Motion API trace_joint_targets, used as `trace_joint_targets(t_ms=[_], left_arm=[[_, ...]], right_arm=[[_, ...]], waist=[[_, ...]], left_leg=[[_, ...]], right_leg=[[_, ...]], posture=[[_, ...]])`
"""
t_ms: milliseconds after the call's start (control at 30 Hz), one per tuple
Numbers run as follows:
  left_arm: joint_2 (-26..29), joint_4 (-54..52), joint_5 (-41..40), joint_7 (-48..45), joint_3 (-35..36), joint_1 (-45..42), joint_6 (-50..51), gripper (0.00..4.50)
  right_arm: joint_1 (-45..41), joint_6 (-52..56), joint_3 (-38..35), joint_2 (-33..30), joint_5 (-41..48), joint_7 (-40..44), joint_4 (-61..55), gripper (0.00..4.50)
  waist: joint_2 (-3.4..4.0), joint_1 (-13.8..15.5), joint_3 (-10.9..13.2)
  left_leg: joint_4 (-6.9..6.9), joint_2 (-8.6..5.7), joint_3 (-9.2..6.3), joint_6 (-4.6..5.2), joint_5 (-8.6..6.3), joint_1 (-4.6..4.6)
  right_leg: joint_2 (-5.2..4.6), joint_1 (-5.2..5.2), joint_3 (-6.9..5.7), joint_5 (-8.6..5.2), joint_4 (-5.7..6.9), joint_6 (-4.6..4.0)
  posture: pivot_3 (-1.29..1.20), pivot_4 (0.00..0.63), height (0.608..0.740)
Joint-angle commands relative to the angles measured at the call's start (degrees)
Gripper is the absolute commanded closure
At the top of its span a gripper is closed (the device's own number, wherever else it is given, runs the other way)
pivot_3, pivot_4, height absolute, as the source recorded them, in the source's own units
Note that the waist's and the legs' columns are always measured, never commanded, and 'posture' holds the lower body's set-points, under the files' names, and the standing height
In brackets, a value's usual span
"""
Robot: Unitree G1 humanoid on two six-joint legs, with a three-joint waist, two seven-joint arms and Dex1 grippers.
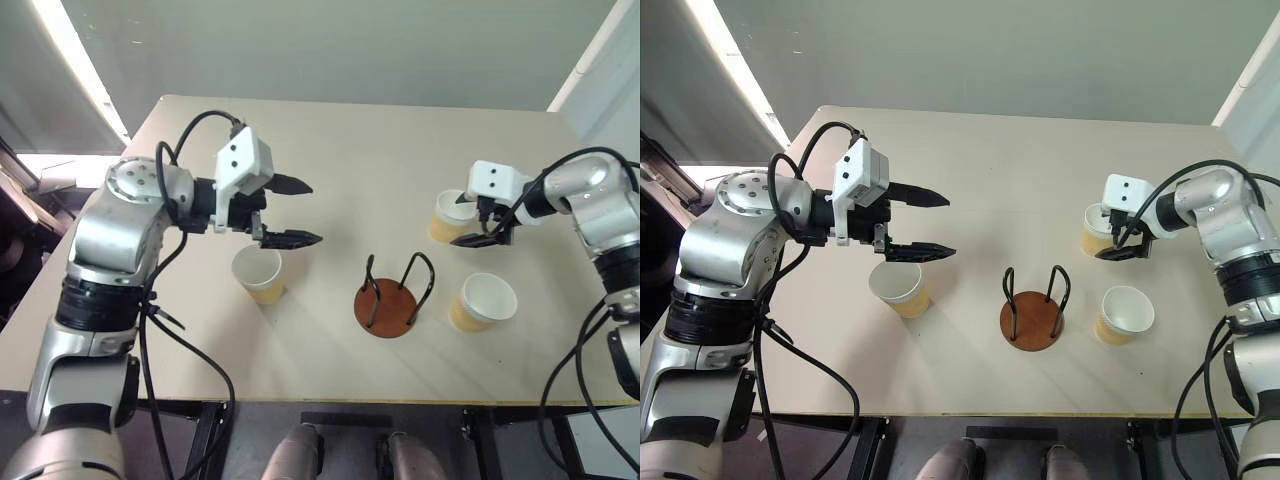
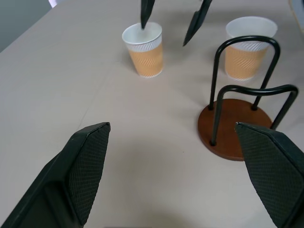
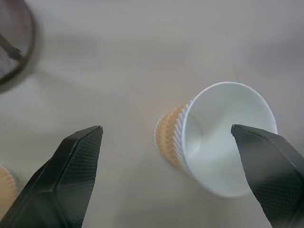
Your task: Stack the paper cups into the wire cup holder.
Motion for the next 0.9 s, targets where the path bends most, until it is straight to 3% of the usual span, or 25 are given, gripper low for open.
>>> trace_joint_targets(t_ms=[33,100,267,467,700,900], left_arm=[[1.2,-3.0,-2.7,-0.3,2.1,-0.1,1.6,0.0],[1.8,-3.5,-3.9,-0.9,2.2,0.2,2.7,0.0],[2.6,-4.5,-7.4,-1.8,3.4,0.8,4.5,0.0],[3.1,-2.9,-13.5,-2.7,7.6,1.7,6.0,0.0],[3.6,-2.7,-16.8,-2.8,10.1,2.9,6.9,0.0],[4.7,-3.4,-17.0,-3.0,9.7,4.6,6.5,0.0]], right_arm=[[-2.9,-3.7,0.2,1.1,-2.9,0.8,4.3,0.17],[-4.0,-5.6,0.6,2.2,-4.7,0.7,7.4,0.58],[-5.9,-6.9,-0.4,4.6,-5.8,1.7,12.0,2.35],[-5.9,-2.1,-3.8,3.7,-2.4,7.1,7.0,4.47],[-4.7,11.3,-10.7,-3.0,4.9,13.1,-13.4,4.47],[-3.4,29.6,-14.8,-10.7,15.9,18.0,-41.2,4.47]], waist=[[0.0,0.1,0.0],[0.0,0.1,0.0],[0.01,0.1,0.0],[0.03,0.1,0.0],[0.07,0.1,0.0],[0.09,-0.2,0.1]], left_leg=[[0.0,0.0,0.0,0.0,0.0,0.0],[0.0,0.0,0.0,-0.01,0.0,-0.01],[-0.04,0.0,0.0,-0.05,0.0,0.0],[-0.04,0.0,0.0,-0.07,0.0,-0.01],[-0.06,0.0,-0.03,-0.11,0.02,-0.04],[-0.12,0.02,-0.03,-0.15,0.03,0.02]], right_leg=[[0.0,0.0,0.0,0.0,0.0,0.0],[0.0,0.0,0.0,0.0,0.0,0.0],[0.0,0.0,-0.01,-0.01,0.01,-0.03],[0.0,0.01,-0.01,-0.01,0.0,-0.03],[0.01,0.04,-0.05,-0.05,-0.05,-0.09],[0.02,0.05,-0.05,-0.07,-0.07,-0.12]], posture=[[0.0,0.15,0.74],[0.0,0.15,0.74],[0.0,0.15,0.74],[0.0,0.15,0.74],[0.0,0.15,0.74],[0.0,0.15,0.74]])
